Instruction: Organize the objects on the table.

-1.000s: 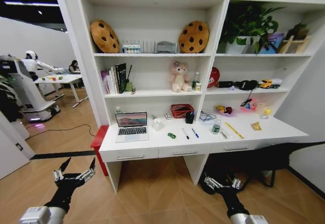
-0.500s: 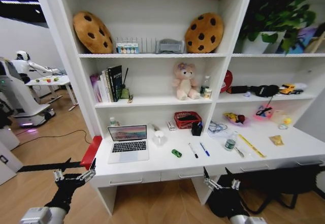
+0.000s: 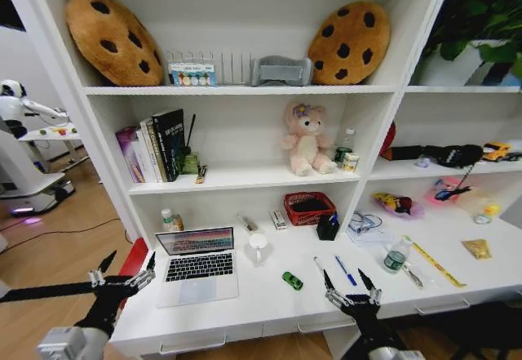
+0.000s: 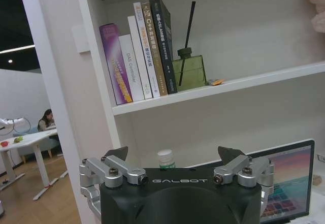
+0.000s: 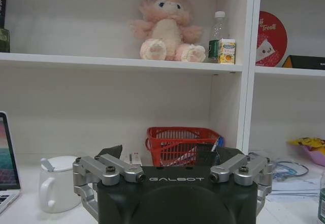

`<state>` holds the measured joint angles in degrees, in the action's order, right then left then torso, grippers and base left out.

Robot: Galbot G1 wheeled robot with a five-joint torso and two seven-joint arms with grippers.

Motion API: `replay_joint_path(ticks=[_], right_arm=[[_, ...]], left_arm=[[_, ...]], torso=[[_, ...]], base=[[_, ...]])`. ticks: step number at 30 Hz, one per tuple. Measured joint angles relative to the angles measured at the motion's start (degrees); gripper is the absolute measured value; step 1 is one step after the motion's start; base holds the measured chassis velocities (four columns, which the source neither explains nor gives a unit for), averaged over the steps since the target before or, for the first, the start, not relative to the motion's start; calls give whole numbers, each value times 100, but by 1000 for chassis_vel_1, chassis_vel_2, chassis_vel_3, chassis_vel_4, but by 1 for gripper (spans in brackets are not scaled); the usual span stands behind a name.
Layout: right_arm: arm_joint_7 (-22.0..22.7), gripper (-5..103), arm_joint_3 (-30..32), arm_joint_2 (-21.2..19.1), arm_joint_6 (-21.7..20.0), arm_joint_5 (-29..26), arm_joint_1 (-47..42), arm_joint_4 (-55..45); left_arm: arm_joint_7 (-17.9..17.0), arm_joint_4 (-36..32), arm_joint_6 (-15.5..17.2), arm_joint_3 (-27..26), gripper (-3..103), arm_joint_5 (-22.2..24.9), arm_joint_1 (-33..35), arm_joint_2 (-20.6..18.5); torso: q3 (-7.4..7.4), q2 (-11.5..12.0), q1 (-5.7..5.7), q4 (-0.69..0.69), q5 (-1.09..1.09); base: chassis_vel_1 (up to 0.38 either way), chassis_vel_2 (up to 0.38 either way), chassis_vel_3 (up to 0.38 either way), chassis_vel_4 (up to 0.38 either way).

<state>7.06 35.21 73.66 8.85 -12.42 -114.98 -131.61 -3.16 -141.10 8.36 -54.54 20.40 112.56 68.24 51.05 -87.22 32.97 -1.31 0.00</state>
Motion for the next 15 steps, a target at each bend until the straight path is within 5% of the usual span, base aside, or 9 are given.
replay_joint_path(ticks=[4, 15], right_arm=[[-3, 100, 8, 13, 45, 56, 3, 82], [-4, 100, 138, 185, 263, 206, -54, 260]], left_arm=[[115, 308, -28, -226, 96, 326, -162, -563], [512, 1520, -198, -279, 52, 699, -1046, -2638]], torso=[[0, -1, -1, 0, -1], [3, 4, 9, -2, -1]], base=[[48, -67, -43, 70], [0, 0, 0, 0]])
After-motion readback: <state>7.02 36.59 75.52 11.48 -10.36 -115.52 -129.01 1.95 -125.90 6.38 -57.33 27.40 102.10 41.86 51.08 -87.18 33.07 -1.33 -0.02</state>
